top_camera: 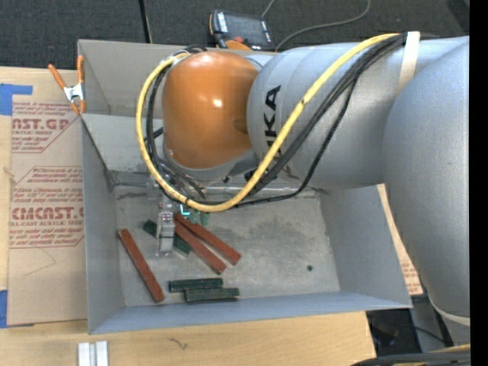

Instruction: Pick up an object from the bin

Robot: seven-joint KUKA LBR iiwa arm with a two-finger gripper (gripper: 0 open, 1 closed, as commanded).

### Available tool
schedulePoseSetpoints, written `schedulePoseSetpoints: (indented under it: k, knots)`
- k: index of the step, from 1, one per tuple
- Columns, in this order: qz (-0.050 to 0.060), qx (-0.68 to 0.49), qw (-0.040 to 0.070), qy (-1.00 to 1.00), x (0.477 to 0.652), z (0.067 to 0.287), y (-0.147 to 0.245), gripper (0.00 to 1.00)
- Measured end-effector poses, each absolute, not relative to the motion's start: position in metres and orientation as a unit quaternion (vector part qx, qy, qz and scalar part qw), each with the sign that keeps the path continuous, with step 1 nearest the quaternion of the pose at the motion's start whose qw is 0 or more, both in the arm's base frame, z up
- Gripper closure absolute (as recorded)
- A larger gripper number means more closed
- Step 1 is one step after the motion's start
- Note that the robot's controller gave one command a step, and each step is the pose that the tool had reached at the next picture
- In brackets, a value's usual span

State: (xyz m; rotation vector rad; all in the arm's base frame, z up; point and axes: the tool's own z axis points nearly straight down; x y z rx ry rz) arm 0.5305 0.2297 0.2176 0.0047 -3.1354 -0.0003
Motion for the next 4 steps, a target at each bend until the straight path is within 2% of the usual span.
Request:
schedulePoseSetpoints:
  k: [1,2,3,4]
  knots:
    - [0.000,-0.078,0.002,-0.997,0.536,0.066,0.217,0.00]
    - [0.000,0.085,-0.001,-0.996,0.539,0.084,0.201,0.00]
    - [0.001,0.078,-0.001,-0.997,0.541,0.070,0.111,0.00]
    - [-0.002,0.081,-0.004,-0.997,0.542,0.072,0.117,1.00]
